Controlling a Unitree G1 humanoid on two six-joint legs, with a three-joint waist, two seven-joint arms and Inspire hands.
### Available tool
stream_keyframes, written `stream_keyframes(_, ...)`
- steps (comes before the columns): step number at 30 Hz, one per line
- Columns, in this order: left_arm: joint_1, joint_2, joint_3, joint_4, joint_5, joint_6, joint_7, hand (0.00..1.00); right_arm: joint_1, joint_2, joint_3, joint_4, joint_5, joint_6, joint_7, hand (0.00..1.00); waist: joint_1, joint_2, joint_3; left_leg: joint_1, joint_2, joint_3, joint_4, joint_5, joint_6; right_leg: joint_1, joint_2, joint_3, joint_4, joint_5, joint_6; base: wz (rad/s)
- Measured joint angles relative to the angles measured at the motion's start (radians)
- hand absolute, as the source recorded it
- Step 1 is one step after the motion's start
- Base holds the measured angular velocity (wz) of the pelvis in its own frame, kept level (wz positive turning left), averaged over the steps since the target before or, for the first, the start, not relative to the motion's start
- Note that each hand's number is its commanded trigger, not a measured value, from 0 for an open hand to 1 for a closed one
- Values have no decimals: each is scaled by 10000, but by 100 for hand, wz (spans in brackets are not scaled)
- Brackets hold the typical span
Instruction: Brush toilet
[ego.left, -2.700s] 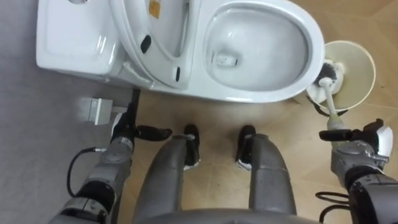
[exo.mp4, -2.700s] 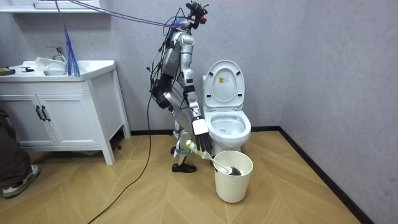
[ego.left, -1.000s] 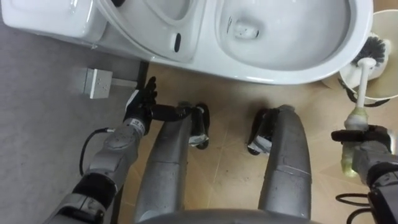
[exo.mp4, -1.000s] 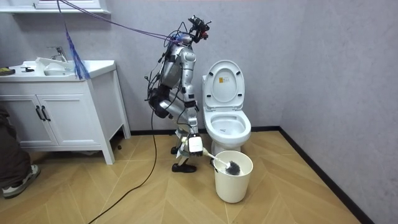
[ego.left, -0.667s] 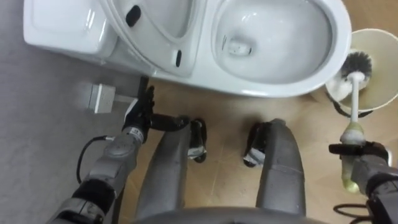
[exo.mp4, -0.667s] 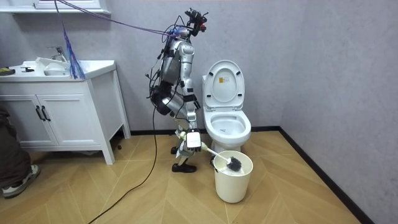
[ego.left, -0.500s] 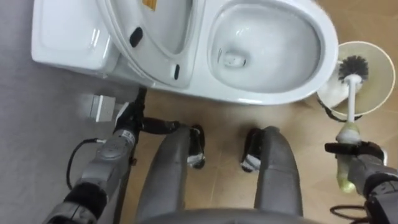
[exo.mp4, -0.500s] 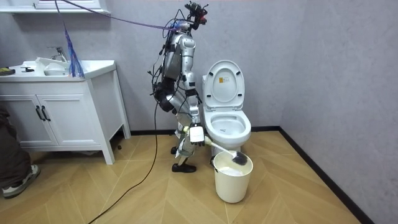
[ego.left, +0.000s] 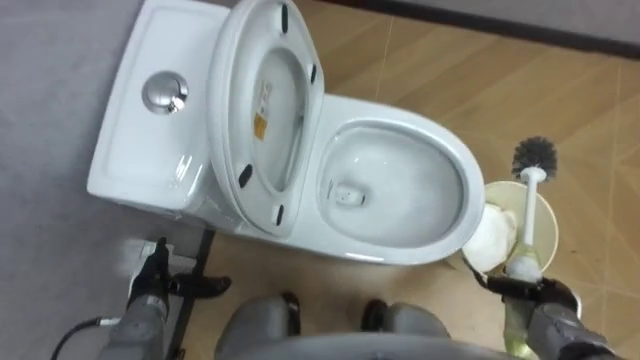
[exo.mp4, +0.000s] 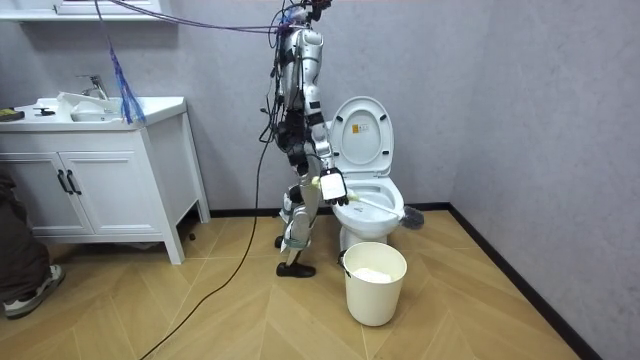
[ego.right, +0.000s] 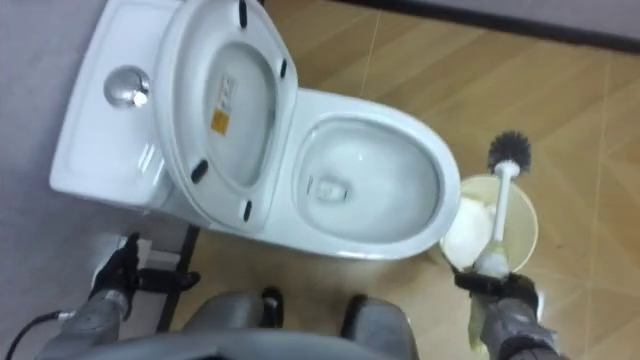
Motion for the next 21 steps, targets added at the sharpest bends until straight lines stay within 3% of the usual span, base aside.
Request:
stream_keyframes(5, 332, -90, 749, -379, 564, -68, -23, 0, 561, 18, -479, -753, -1638, -5, 87, 100, -73, -159, -2, 1032, -24, -125, -576, 5, 1, 1129, 94, -75, -745, 76, 79, 0)
stream_keyframes(9, 945, -124, 1118, -876, 714, -89, -32, 0, 975, 21, -771, -1498, -2837, -185, 68, 100, -121, -323, 23, 1528, -39, -352, -724, 5, 0, 1846, 157, -406, -1254, 179, 109, 17)
stream_keyframes(12, 1225, -154, 1361, -1183, 910, -105, -6, 0, 938, 4, -822, -1868, -3854, -240, 7, 100, 47, -362, -8, 1745, -34, -413, -881, 5, 0, 2023, 184, -408, -1346, 178, 109, 3)
stream_keyframes(16, 1432, -166, 1376, -1453, 1078, -106, 4, 0, 876, 7, -577, -1847, -4777, -315, 9, 100, 47, -349, 14, 2115, -66, -661, -1058, 5, 0, 2485, 207, -525, -1468, 180, 111, 22)
stream_keyframes(19, 1584, -213, 1481, -1549, 1056, -293, 46, 0, 892, 28, -282, -1804, -5591, -311, 113, 100, 437, -333, 25, 2314, -77, -808, -1088, 4, 0, 2722, 207, -623, -1568, 185, 118, -2)
stream_keyframes(20, 1602, -225, 1523, -1549, 1077, -373, 191, 0, 899, 100, -220, -1801, -6051, -315, 128, 100, 490, -339, 29, 2314, -76, -907, -1104, 4, -1, 2805, 206, -840, -1567, 193, 132, 14)
stream_keyframes(21, 1656, -354, 1720, -1682, 1140, -407, 298, 0, 891, 186, -221, -1737, -6500, -329, 133, 100, 543, -331, 25, 2305, -71, -896, -1141, 4, -1, 2816, 209, -871, -1576, 193, 132, 20)
